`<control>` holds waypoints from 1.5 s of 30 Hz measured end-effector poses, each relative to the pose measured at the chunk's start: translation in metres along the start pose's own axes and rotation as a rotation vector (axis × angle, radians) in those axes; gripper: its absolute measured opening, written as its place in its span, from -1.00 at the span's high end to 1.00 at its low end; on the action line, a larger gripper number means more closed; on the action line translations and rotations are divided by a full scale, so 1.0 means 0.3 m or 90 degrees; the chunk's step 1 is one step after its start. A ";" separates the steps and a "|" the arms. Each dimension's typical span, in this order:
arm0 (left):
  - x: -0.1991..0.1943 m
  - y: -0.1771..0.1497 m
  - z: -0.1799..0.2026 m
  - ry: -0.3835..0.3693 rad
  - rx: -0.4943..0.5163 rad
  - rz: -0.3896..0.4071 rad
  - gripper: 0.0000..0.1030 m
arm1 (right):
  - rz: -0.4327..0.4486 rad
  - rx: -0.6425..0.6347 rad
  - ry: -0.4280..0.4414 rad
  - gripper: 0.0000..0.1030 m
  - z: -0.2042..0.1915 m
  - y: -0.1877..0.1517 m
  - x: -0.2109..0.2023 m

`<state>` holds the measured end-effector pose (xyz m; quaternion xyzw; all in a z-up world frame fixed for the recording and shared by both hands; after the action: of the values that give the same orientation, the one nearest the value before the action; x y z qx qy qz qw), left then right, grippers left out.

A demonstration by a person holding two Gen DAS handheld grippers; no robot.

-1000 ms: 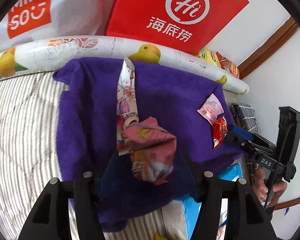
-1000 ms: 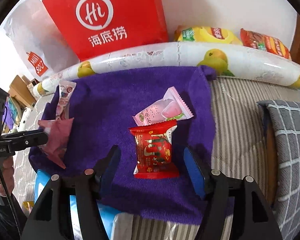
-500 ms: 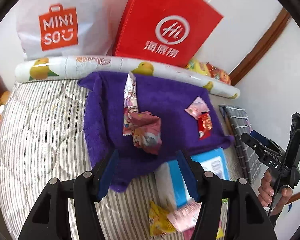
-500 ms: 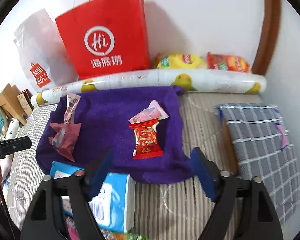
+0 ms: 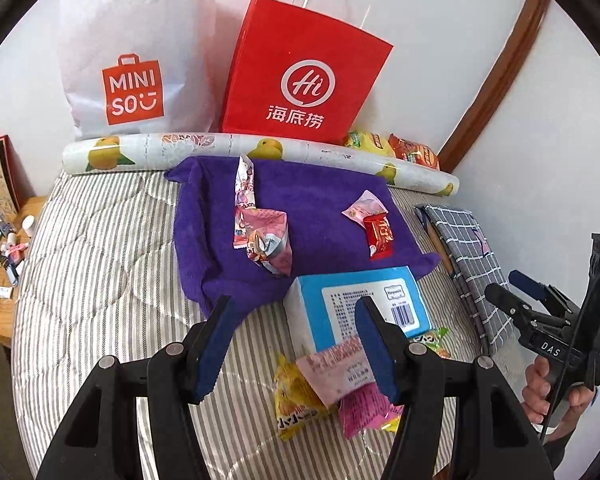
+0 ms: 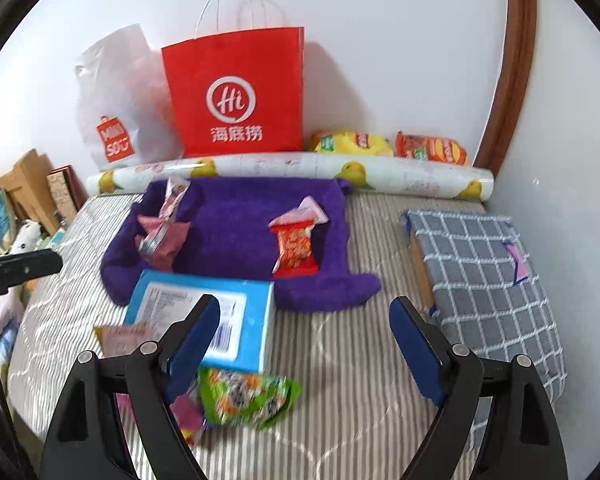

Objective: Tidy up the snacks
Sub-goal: 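Reach the right gripper to the green snack bag and grasp it, then lift the green snack bag with right while left grasps the pink-white biscuit packet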

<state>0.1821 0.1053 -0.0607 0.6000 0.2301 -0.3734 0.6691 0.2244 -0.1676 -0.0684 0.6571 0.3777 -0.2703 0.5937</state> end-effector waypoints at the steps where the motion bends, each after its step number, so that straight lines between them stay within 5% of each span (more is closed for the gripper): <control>1: -0.004 -0.009 0.007 0.003 0.002 0.001 -0.15 | 0.000 0.001 -0.003 -0.67 0.004 -0.011 0.000; 4: -0.004 -0.038 0.020 0.005 0.002 -0.004 -0.15 | -0.010 0.004 -0.015 -0.67 0.016 -0.055 0.011; 10: 0.020 -0.093 0.033 -0.006 0.001 -0.023 -0.15 | -0.065 0.031 0.085 -0.67 0.015 -0.149 0.037; 16: 0.045 -0.151 0.028 -0.018 -0.011 -0.038 -0.15 | -0.083 0.008 0.111 -0.67 -0.024 -0.249 0.079; 28: 0.083 -0.225 0.007 -0.040 -0.016 -0.042 -0.15 | -0.114 0.065 0.159 -0.67 0.012 -0.271 0.228; 38: 0.102 -0.234 0.015 -0.062 -0.013 -0.047 -0.15 | -0.133 0.059 0.185 -0.22 0.006 -0.267 0.262; 45: 0.115 -0.203 0.062 -0.081 -0.008 -0.042 -0.15 | -0.102 0.036 0.175 -0.20 0.007 -0.260 0.203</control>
<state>0.1536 0.0793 -0.1221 0.5629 0.2092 -0.4314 0.6733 0.1954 -0.1582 -0.1626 0.6721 0.4987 -0.2348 0.4944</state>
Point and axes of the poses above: each gripper's, at about its wrist camera, not at the fingertips, and x roughly the way its jaws point, z to its right, y to its top, the point moved 1 cm from there along x, roughly the way its jaws point, and after that the axes turned 11 degrees about x, right-handed, at the moved point
